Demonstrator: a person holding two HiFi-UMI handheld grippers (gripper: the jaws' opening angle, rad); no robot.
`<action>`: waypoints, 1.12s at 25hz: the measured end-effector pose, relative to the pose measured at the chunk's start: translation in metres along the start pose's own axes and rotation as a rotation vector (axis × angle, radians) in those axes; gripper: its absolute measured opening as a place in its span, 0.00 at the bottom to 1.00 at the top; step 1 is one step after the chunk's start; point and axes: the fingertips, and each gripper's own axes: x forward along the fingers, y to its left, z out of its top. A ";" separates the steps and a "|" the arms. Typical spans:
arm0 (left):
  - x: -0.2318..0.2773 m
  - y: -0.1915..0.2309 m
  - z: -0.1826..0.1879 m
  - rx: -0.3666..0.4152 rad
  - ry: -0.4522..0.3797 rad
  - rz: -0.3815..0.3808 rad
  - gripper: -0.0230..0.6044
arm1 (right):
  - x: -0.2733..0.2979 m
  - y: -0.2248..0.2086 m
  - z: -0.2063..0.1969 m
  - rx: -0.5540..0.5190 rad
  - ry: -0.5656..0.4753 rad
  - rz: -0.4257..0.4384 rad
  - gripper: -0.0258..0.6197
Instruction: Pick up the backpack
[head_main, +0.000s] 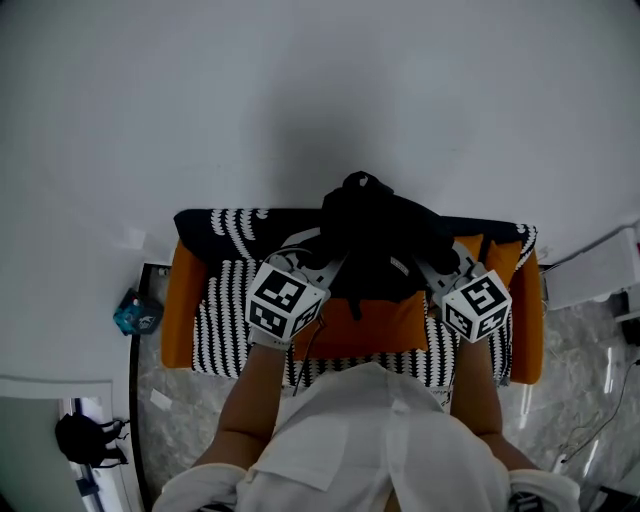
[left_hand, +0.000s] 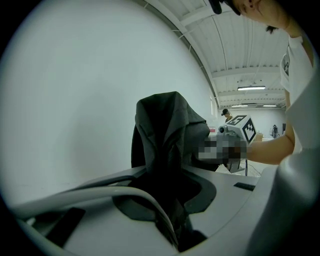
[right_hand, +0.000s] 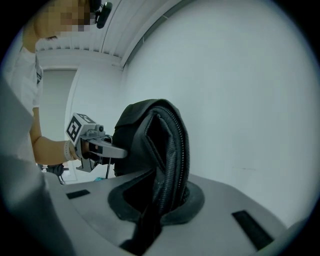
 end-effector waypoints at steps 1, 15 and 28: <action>0.000 -0.001 0.005 0.007 -0.006 0.000 0.20 | -0.002 -0.001 0.004 -0.004 -0.008 -0.004 0.11; 0.005 -0.012 0.012 0.003 -0.019 -0.029 0.19 | -0.018 -0.004 0.010 -0.019 -0.035 -0.016 0.11; 0.003 -0.010 0.012 -0.001 -0.021 -0.019 0.19 | -0.015 -0.003 0.010 -0.036 -0.042 -0.004 0.10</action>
